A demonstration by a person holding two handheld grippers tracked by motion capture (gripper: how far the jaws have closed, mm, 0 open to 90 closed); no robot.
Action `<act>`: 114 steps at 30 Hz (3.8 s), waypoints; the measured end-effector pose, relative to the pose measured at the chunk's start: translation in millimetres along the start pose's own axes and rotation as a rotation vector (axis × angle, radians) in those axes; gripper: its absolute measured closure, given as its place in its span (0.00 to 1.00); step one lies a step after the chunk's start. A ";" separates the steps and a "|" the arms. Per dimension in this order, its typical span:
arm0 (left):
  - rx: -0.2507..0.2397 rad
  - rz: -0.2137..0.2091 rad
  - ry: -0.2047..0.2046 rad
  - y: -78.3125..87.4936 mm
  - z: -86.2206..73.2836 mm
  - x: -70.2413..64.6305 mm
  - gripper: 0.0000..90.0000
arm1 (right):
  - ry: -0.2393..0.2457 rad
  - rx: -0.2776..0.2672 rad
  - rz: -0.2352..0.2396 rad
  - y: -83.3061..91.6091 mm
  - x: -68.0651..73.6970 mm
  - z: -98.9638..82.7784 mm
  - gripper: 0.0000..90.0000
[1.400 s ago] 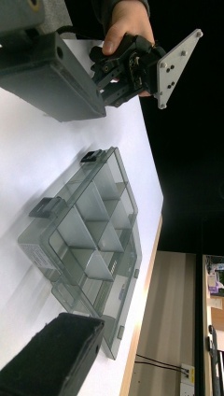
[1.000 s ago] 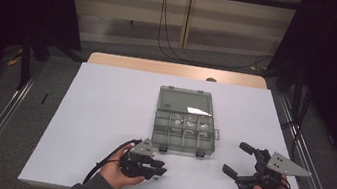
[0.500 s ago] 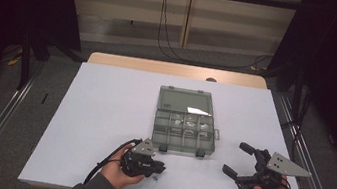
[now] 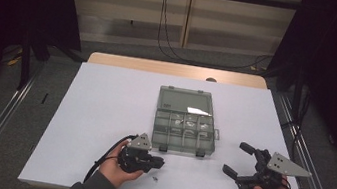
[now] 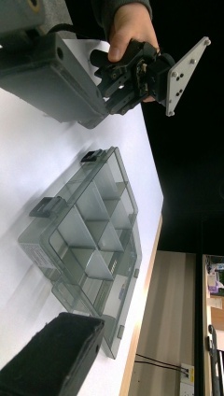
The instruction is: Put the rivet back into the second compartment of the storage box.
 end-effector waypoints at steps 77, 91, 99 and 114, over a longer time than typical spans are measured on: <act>-0.157 0.128 0.036 -30.0 82.0 51.2 0.93 | -0.006 0.000 0.001 0.0 -1.7 -1.1 0.01; -0.173 0.203 0.038 -45.8 88.9 66.9 0.93 | -0.007 -0.003 -0.001 0.9 -2.0 -0.5 0.01; -0.151 0.230 0.023 -59.1 89.3 71.9 0.93 | -0.005 -0.004 -0.001 1.0 -1.9 -0.4 0.01; -0.142 0.223 0.043 -61.0 84.9 76.5 0.85 | -0.006 0.003 0.002 0.8 -1.6 -1.1 0.01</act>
Point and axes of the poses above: each handheld gripper's, and its own axes: y roughly backward along the jaws, z roughly out of its top, x roughly to its left, the point moved 2 cm from there along -y, roughly forward along the jaws, and after that the axes turned 15 degrees about -x, right-handed, at the moved point
